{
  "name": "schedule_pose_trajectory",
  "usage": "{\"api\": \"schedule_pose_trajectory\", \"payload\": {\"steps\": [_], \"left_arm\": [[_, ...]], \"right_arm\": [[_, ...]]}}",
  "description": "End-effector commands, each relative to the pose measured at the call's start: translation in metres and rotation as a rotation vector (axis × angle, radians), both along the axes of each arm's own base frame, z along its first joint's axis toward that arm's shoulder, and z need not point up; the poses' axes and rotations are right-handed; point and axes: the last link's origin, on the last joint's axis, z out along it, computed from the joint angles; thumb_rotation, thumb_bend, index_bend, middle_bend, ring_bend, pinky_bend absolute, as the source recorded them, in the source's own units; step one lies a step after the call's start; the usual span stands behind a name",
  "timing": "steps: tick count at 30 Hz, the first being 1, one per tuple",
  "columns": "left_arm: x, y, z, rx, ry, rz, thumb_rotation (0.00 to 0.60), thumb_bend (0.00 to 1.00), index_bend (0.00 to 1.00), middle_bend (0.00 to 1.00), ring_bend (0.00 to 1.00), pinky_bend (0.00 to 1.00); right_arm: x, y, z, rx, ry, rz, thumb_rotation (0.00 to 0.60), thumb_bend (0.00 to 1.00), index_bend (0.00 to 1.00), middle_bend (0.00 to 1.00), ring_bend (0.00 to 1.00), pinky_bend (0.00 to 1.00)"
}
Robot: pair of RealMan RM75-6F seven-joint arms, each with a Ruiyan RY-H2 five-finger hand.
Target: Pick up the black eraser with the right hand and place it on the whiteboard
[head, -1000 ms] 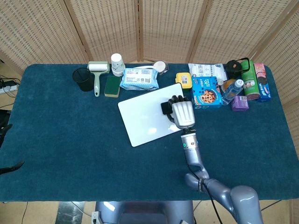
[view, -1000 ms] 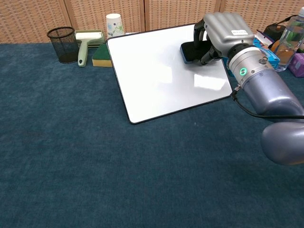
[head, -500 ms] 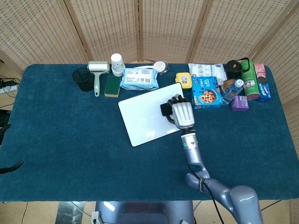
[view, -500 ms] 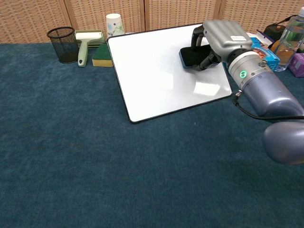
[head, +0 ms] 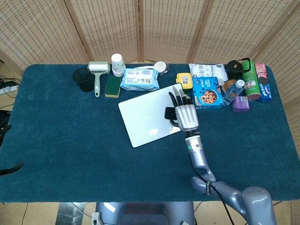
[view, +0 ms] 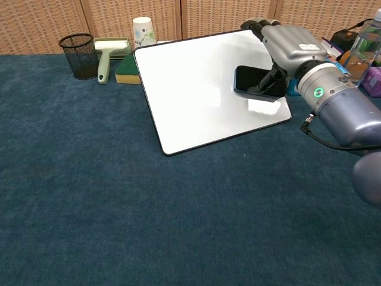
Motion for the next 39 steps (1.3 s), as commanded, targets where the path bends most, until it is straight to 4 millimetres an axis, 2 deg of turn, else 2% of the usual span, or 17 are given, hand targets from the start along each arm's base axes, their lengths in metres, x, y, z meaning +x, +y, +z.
{"api": "schedule_pose_trajectory", "payload": {"steps": [1, 8, 12, 15, 20, 28, 30, 31, 33, 39], "left_arm": [[0.000, 0.000, 0.000, 0.002, -0.001, 0.001, 0.600, 0.10, 0.00, 0.00, 0.00, 0.03], [0.000, 0.001, 0.000, 0.000, 0.002, 0.002, 0.600, 0.10, 0.00, 0.00, 0.00, 0.03], [-0.001, 0.001, 0.000, -0.001, 0.003, 0.005, 0.600, 0.10, 0.00, 0.00, 0.00, 0.03], [-0.001, 0.001, 0.001, 0.002, -0.001, 0.005, 0.600, 0.11, 0.00, 0.00, 0.00, 0.03], [-0.002, 0.000, 0.002, 0.007, -0.009, 0.007, 0.600, 0.11, 0.00, 0.00, 0.00, 0.03], [0.000, -0.002, 0.001, -0.001, -0.001, 0.000, 0.600, 0.10, 0.00, 0.00, 0.00, 0.03], [0.000, -0.003, 0.000, -0.001, 0.001, -0.004, 0.600, 0.10, 0.00, 0.00, 0.00, 0.03], [0.002, -0.004, 0.000, 0.000, 0.001, -0.010, 0.600, 0.10, 0.00, 0.00, 0.00, 0.03], [0.002, -0.005, 0.000, 0.004, 0.005, -0.011, 0.600, 0.11, 0.00, 0.00, 0.00, 0.03], [0.004, -0.005, -0.003, 0.005, 0.020, -0.011, 0.600, 0.10, 0.00, 0.00, 0.00, 0.03]], "right_arm": [[-0.001, 0.001, 0.001, 0.002, 0.002, -0.006, 0.600, 0.10, 0.04, 0.00, 0.01, 0.13], [-0.001, 0.003, 0.008, -0.004, -0.007, 0.004, 0.600, 0.07, 0.04, 0.00, 0.00, 0.13], [0.000, 0.011, 0.020, -0.018, -0.036, 0.042, 0.600, 0.07, 0.04, 0.00, 0.00, 0.13], [-0.006, 0.020, 0.038, -0.028, -0.036, 0.073, 0.600, 0.03, 0.04, 0.00, 0.01, 0.12], [-0.034, 0.049, 0.086, 0.026, -0.028, 0.068, 0.600, 0.00, 0.04, 0.00, 0.01, 0.09], [-0.081, 0.084, 0.138, 0.075, -0.013, -0.025, 0.600, 0.00, 0.07, 0.03, 0.04, 0.12], [-0.097, 0.094, 0.150, 0.070, 0.003, -0.057, 0.600, 0.00, 0.08, 0.03, 0.04, 0.11], [-0.126, 0.112, 0.168, 0.045, 0.043, -0.137, 0.600, 0.00, 0.09, 0.03, 0.04, 0.11], [-0.144, 0.130, 0.183, 0.043, 0.062, -0.192, 0.600, 0.00, 0.09, 0.04, 0.04, 0.10], [-0.172, 0.167, 0.207, -0.018, 0.072, -0.344, 0.600, 0.00, 0.11, 0.04, 0.03, 0.08]]}}
